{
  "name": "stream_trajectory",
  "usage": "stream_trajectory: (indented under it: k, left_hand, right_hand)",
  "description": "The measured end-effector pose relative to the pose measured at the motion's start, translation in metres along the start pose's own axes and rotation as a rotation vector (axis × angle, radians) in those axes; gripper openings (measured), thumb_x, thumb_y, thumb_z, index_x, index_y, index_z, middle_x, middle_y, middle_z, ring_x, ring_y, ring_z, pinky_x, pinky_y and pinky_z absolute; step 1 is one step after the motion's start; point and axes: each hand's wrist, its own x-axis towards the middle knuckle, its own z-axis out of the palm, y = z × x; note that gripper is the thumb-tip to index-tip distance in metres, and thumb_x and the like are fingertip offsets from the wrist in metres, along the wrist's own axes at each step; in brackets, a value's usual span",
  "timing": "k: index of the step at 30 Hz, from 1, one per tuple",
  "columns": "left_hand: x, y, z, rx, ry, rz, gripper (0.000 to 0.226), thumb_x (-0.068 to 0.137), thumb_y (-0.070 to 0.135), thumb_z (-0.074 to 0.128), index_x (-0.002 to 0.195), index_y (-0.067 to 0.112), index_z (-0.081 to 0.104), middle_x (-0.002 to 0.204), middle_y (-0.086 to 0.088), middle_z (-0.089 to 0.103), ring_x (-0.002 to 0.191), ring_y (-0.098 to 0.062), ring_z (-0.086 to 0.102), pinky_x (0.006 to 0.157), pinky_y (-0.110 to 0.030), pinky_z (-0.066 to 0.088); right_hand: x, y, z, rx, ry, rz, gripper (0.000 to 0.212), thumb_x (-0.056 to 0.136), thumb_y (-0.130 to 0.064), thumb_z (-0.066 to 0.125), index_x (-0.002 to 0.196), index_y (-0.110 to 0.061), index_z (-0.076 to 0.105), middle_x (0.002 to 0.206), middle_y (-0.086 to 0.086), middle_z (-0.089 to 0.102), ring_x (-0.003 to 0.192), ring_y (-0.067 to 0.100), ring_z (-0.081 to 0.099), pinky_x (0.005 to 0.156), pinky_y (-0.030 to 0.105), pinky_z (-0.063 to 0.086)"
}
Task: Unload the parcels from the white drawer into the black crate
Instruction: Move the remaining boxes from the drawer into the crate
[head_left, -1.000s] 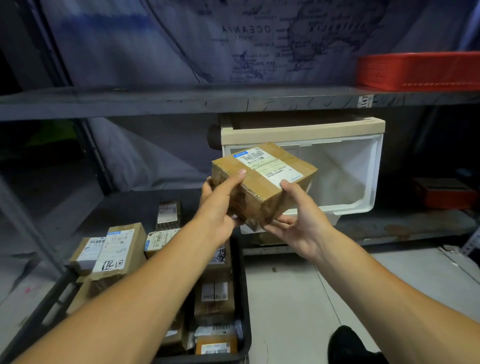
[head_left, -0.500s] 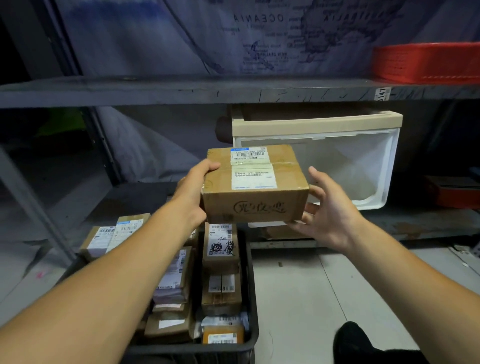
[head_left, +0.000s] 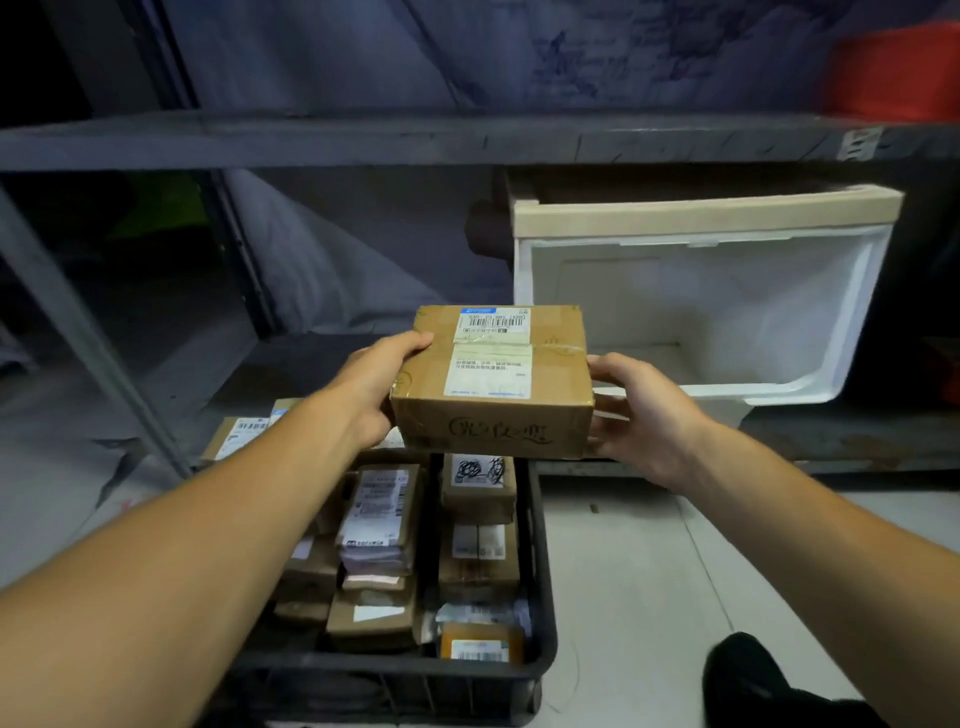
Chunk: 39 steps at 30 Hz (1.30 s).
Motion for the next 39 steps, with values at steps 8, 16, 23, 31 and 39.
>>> stream_trajectory:
  k: [8,16,23,31,39]
  left_hand:
    - [0.034,-0.038,-0.051,0.121,0.080,-0.084,0.019,0.096,0.022,0.066,0.114,0.018,0.069,0.096,-0.010,0.079,0.089,-0.028,0.077,0.090,-0.046,0.059]
    - [0.080,-0.066,-0.068,0.147,0.151,-0.116,0.015,0.099,0.025,0.063,0.113,0.025,0.067,0.090,-0.004,0.080,0.083,-0.024,0.077,0.075,-0.039,0.061]
    - [0.095,-0.092,-0.076,0.223,0.113,-0.112,0.022,0.103,0.028,0.057,0.123,0.027,0.064,0.097,0.001,0.080,0.086,-0.018,0.077,0.061,-0.031,0.058]
    - [0.085,-0.091,-0.066,0.443,0.280,0.003,0.027,0.099,0.035,0.063,0.123,0.024,0.065,0.105,0.000,0.076,0.089,-0.019,0.071,0.080,-0.036,0.056]
    - [0.073,-0.063,-0.056,0.788,0.362,0.063,0.065,0.090,0.027,0.074,0.149,0.018,0.047,0.144,-0.009,0.057,0.128,-0.034,0.054,0.098,-0.039,0.043]
  right_hand:
    - [0.056,0.066,0.043,-0.155,-0.067,0.145,0.033,0.105,-0.035,0.046,0.116,-0.015,0.070,0.111,0.014,0.073,0.103,0.025,0.067,0.087,0.036,0.054]
    - [0.113,0.096,0.066,-0.236,-0.035,0.225,0.023,0.103,-0.041,0.054,0.115,-0.024,0.065,0.112,0.005,0.072,0.107,0.024,0.065,0.095,0.041,0.052]
    - [0.133,0.126,0.061,-0.231,-0.042,0.182,0.028,0.102,-0.032,0.059,0.129,-0.028,0.065,0.110,0.000,0.077,0.104,0.021,0.071,0.084,0.039,0.057]
    - [0.123,0.116,0.062,-0.435,-0.011,0.117,0.028,0.100,-0.042,0.060,0.121,-0.024,0.064,0.119,-0.001,0.070,0.109,0.021,0.065,0.103,0.045,0.053]
    - [0.100,0.074,0.058,-0.674,-0.027,-0.068,0.068,0.098,-0.039,0.063,0.158,-0.024,0.035,0.156,0.001,0.046,0.139,0.024,0.047,0.116,0.040,0.039]
